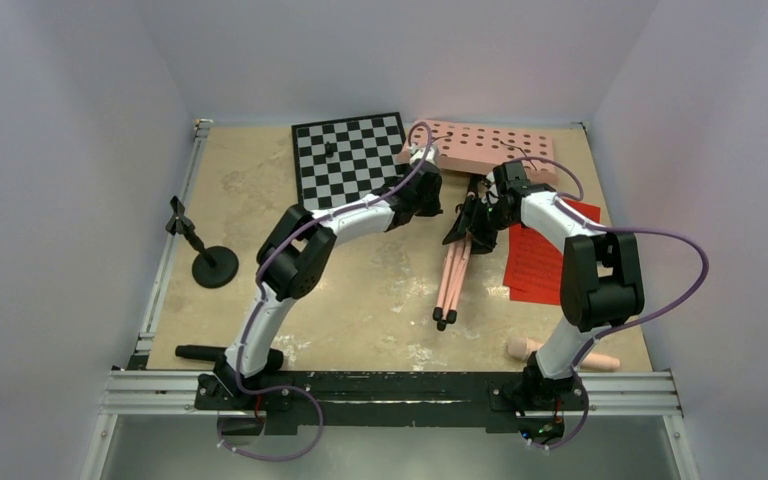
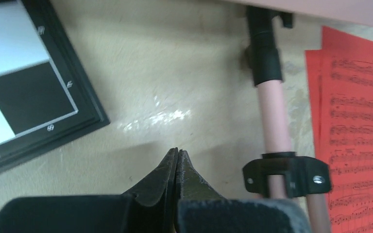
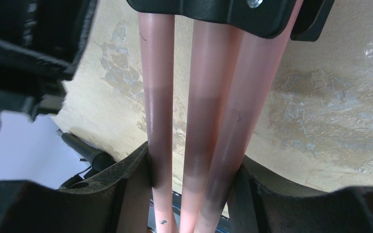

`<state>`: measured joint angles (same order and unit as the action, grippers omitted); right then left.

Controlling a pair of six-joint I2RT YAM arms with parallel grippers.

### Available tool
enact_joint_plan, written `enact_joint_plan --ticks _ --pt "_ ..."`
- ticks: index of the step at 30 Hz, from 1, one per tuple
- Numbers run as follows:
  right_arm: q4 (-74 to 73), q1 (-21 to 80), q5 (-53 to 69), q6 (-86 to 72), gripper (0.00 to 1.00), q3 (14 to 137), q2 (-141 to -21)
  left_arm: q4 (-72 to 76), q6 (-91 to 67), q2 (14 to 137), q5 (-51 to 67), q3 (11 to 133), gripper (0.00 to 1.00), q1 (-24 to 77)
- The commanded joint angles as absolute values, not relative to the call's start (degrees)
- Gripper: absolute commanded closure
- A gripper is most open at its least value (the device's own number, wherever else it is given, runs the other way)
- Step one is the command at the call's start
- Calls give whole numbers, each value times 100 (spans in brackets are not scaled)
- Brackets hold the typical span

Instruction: Pack up the instrument practice props

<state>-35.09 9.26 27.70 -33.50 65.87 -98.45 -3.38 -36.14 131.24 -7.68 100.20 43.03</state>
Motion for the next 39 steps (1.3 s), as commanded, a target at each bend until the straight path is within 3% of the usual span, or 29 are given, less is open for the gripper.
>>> enact_joint_plan --ticks 1,22,31,39 --pt "-2668 895 3179 -3572 100 6703 -9502 -802 -4835 13312 -966 10138 100 4129" --pt "-2740 954 3301 -3643 100 6566 -9437 409 -5999 13767 262 10448 100 3822" --pt "-2744 949 3339 -3689 100 6542 -9413 -390 -6320 13964 -1580 11060 100 3844" --pt "-2725 955 3332 -3687 100 6594 -9462 -1824 -7006 13655 -1790 10827 100 3593"
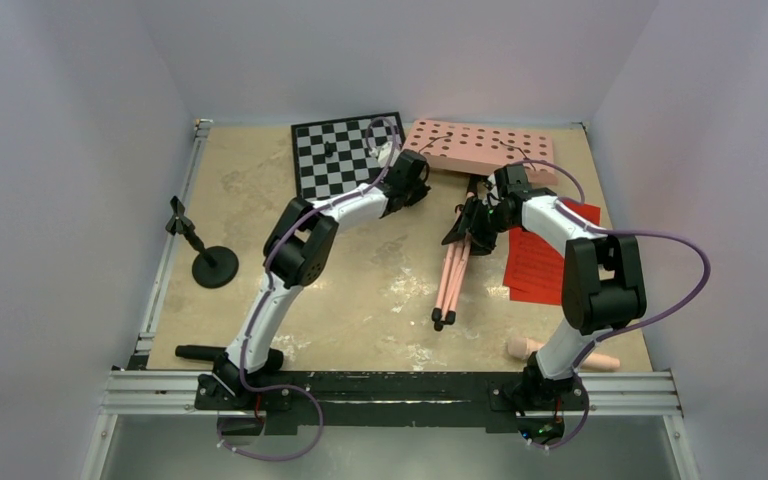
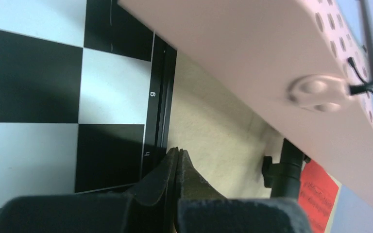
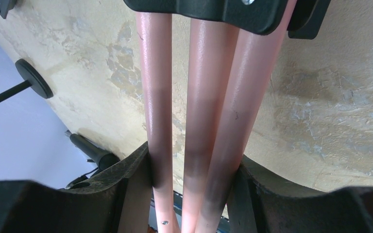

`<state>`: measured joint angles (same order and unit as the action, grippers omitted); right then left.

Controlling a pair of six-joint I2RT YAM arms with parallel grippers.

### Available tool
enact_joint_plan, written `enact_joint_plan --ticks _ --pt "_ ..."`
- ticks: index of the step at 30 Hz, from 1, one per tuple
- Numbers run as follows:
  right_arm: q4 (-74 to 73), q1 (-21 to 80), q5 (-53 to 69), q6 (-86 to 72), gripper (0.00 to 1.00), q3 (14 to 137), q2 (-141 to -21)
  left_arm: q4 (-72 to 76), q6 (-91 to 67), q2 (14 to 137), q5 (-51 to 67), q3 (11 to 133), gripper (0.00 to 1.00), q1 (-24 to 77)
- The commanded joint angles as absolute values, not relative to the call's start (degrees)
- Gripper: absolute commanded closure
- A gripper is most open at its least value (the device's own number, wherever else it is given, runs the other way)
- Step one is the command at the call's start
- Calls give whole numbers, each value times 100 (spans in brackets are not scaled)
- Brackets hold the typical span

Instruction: Pack up the instrument practice props

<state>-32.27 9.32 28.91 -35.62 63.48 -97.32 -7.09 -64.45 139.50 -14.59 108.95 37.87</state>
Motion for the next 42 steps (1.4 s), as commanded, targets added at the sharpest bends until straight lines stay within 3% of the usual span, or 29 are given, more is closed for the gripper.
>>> enact_joint_plan --ticks 1,13,20,30,42 --pt "-2725 945 3335 -3679 100 6611 -9470 -1953 -7073 13583 -1708 10710 100 3533" --pt "-2818 964 3468 -3055 100 6612 -9656 -2160 -6676 12576 -1545 9552 100 2798" --pt "-2810 1309 3610 -2322 100 6569 -9730 -1295 -6151 11688 -67 8358 100 2723" --pt "-2746 1385 3540 -2667 100 6397 -10102 -1419 -6032 10197 878 7038 100 2689" --pt "-2472 1778 3322 -3582 99 5488 -9859 -1320 -5744 9744 1327 6608 100 2628"
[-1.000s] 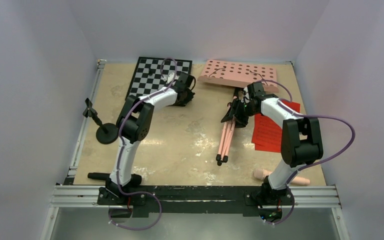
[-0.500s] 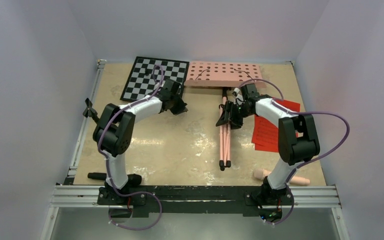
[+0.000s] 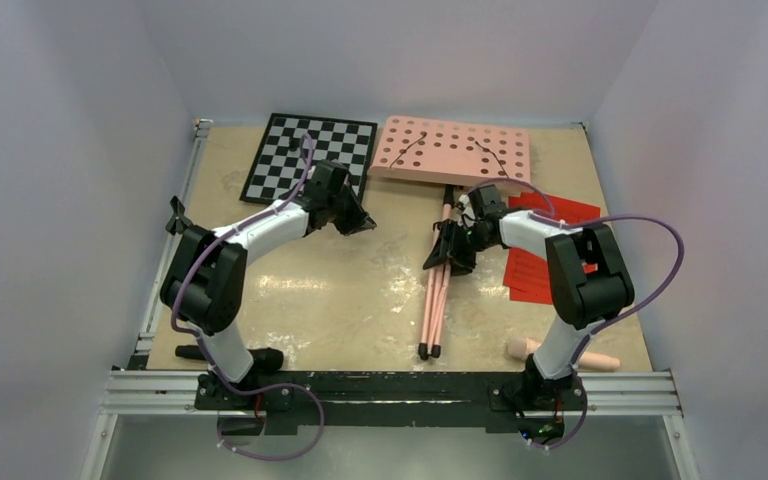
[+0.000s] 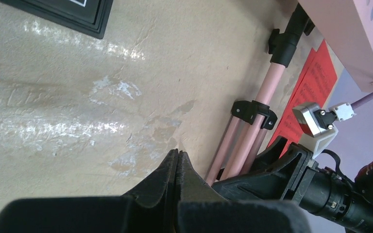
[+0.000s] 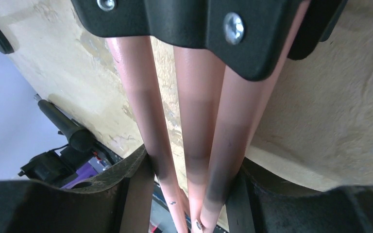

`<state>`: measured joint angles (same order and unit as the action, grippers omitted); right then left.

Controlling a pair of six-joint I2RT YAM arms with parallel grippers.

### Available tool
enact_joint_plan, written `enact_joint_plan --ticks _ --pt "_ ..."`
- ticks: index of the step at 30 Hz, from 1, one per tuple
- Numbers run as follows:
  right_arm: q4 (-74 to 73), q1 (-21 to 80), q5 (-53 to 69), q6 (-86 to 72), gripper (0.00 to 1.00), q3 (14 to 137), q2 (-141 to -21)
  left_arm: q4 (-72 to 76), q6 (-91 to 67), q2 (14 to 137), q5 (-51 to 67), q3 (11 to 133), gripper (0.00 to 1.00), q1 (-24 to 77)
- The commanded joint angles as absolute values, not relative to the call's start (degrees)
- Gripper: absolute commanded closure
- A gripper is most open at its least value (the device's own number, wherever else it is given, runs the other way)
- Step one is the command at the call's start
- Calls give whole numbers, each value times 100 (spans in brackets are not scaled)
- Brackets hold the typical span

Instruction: Pack up the instrument practice props

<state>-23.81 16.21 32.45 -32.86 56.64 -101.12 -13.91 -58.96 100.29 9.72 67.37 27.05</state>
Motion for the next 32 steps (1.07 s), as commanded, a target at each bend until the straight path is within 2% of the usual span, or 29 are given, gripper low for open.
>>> enact_joint_plan --ticks 1,3,5,6,8,12,16,19,27,32 --pt "-2506 1782 3282 -3525 82 5477 -9815 -1328 -5717 9714 1377 6577 100 2628" --pt "-2564 1783 3270 -3356 47 5490 -9707 -1284 -5582 9607 1489 6508 100 2622" --pt "-2795 1780 3273 -3174 20 5607 -9582 -1282 -5368 9461 1587 6478 100 2615" --pt "-2949 1776 3277 -3036 4 5671 -9508 -1276 -5237 9391 1679 6484 100 2600" --pt "-3320 1759 3277 -2698 1 5886 -9291 -1283 -4962 9265 1939 6527 91 2549" --pt "-4031 1743 3081 -1782 1 6247 -8718 -1390 -4195 8977 2465 6701 63 2433" --pt "-4773 1733 2870 -747 1 6736 -8074 -1483 -3191 8584 2768 6859 31 2338" --pt "-5517 1698 3285 -219 1 7476 -7820 -1796 -2535 8330 2888 7174 3 2252" --pt "-5750 1696 945 -341 1 9020 -6865 -2893 -1223 7875 2412 7899 1 1620" --pt "-5903 1696 656 -245 1 9107 -6428 -2846 -1001 7583 2328 7908 1 1257"
